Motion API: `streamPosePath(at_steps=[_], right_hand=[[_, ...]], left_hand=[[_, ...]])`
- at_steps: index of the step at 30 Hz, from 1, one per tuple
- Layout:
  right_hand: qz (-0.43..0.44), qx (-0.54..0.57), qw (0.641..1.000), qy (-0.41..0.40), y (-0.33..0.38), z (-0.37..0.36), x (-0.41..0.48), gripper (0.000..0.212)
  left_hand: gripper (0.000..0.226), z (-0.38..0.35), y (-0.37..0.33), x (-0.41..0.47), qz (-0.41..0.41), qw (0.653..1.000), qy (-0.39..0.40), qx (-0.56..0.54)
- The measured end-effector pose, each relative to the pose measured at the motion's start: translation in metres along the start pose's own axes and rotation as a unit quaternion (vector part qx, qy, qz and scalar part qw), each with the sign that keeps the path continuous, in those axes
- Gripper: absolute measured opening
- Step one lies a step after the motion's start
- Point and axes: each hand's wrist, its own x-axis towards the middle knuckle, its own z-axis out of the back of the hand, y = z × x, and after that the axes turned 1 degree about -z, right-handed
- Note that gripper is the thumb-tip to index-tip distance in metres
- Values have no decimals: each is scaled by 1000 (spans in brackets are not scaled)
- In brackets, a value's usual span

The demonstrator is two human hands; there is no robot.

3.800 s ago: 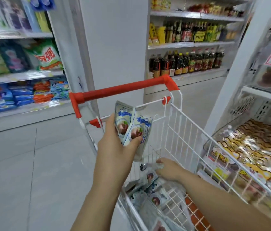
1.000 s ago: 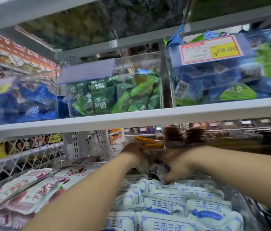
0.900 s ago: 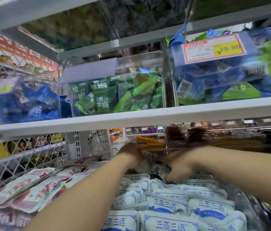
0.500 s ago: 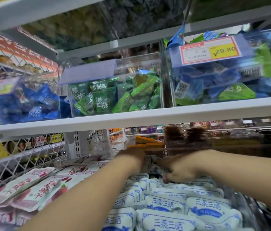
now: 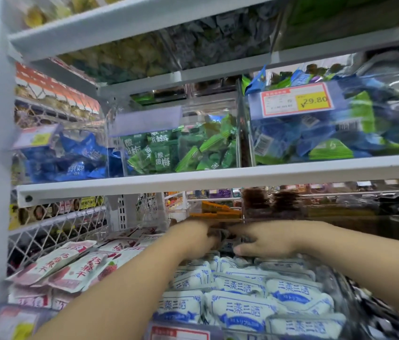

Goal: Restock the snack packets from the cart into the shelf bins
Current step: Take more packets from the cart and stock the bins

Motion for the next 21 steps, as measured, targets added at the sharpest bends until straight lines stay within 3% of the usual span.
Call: streamPosePath(at_steps=[3, 7, 10, 13, 21], right_hand=[[59, 34, 993, -95, 27, 10, -28, 44], [108, 42, 974, -194, 76, 9, -66, 31], [163, 93, 958, -217, 127, -7, -88, 24], [209, 122, 949, -201, 175, -45, -95, 20], [283, 232, 930, -45, 304, -186, -83, 22]], left_hand=[[36, 7, -1, -36, -28, 991, -97, -91], [31, 18, -4, -116, -38, 964, -181, -194], [23, 13, 6, -182, -18, 952, -219, -213], [23, -6, 26, -249, 38, 951, -212, -221], [26, -78, 91, -415, 246, 937, -146, -198]])
